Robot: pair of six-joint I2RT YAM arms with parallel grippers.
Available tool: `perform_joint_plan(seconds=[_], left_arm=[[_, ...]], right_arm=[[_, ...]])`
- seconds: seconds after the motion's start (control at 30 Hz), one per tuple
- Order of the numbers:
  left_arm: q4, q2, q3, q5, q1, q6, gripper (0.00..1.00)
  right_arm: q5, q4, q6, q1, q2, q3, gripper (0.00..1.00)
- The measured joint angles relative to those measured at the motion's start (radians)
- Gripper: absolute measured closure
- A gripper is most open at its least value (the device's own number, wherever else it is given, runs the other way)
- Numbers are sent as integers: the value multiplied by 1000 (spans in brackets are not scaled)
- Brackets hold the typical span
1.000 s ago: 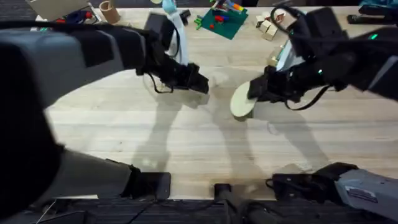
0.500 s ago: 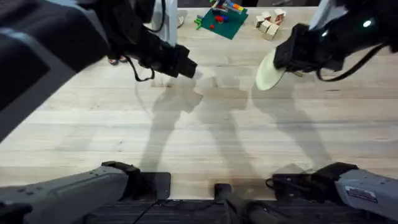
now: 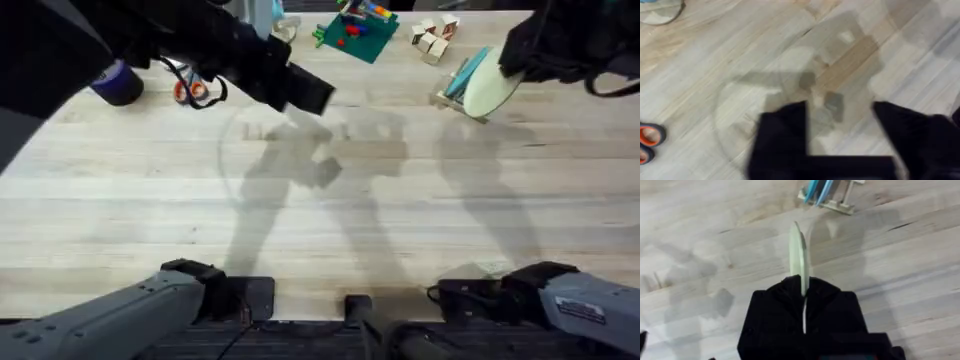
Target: Pick up the plates from the table one by one and place each into a slot on the dish rack.
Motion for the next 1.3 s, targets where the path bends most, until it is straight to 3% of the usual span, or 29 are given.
perform_joint_plan(seconds=[0.03,0.1,0.33,0.83,1.1,1.3], left_arm=[[-1,0,0,0,0,1,36],[-3,0,0,-3,0,4,8],[-3,0,0,-9,0,10,5],[-3,0,0,-11,0,10,6],[-3,0,0,-11,0,10,6],[-3,0,0,-11,0,10,6]], right_arm=[[4,-4,-2,-7,0,7,969],[9,-5,-6,-19,0,14,969],[30,-76,-6,-82,22,73,969],[41,-97,27,-150,293,376,970],[40,-71,56,-186,420,405,970],[41,-71,66,-209,447,405,970]])
